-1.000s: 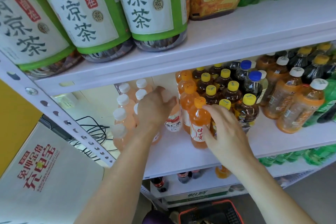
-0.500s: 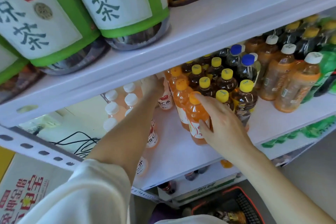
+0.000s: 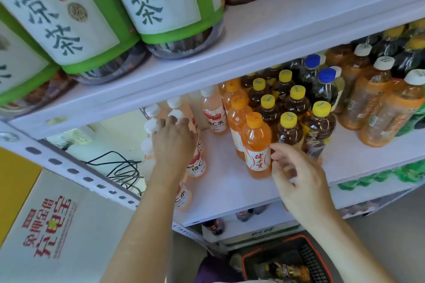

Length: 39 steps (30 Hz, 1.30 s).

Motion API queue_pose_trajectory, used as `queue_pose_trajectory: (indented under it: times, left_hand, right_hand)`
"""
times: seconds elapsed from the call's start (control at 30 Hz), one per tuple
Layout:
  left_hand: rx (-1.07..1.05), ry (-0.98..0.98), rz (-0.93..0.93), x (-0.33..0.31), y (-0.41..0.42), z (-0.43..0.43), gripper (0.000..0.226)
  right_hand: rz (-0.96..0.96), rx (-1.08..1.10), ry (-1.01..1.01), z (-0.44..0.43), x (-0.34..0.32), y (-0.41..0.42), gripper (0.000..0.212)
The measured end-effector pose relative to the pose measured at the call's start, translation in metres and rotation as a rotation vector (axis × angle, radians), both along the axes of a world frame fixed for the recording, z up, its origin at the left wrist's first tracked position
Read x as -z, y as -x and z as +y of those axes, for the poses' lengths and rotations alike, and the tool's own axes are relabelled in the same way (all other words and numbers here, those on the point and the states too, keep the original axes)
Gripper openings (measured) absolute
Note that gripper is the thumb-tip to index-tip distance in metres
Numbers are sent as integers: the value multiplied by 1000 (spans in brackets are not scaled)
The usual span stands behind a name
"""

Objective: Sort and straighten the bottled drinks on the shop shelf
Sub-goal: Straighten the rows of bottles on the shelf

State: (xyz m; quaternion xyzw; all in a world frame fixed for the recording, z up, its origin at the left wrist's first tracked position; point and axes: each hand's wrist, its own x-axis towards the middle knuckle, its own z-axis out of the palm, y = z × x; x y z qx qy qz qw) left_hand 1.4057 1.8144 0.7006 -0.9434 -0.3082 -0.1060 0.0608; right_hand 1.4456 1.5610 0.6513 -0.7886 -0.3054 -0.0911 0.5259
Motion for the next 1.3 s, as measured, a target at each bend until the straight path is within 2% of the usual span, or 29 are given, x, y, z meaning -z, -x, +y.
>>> queue_pose_trajectory:
  times: [0.07,0.1,0.23,0.33,0.43,0.47,0.57,0.63,0.73,0.83,1.0,1.17,1.3]
  left_hand:
    - [-60,0,161,11,8,-1,37]
    - [-54,3,183,15,9,-1,36]
    - [102,-47,111,21,12,-3,30]
    - [196,-80,114,14,16,-12,30]
    - [175,0,49,3,31,-31,31]
    - [175,11,1,-2,39,-39,31]
    - [192,29,-195,-17,61,-56,25]
    - [178,205,-349,-23,71,-63,17]
    - [124,624,-531,-27,79,-73,20]
    - [92,814,-635,-30,84,-82,23]
    - [68,916,-698,-38,82,-91,23]
    - [15,1005,-635,-40,79,-92,34]
    - [-4,1075,-431,-38,81,-92,58]
  right_hand:
    - [-9,-21,20,-6,5,5,26]
    - [-8,-27,36,-9,7,7,26]
    - [34,-44,75,-19,16,14,31]
    - [191,-66,93,-24,21,17,30]
    - [449,-163,215,-27,25,18,32]
    - [599,-217,197,-28,25,17,31]
    - [1085,-358,-29,-34,17,17,31]
    - [1279,-471,-157,-38,13,17,42]
    - [1441,-651,-373,-41,5,21,49]
    - [1348,-582,-509,-45,-9,27,44]
    - [1139,-496,-602,-59,-22,34,40]
    - [957,-462,-586,-71,-28,36,56]
    - [811,-468,-531,-79,-31,33,69]
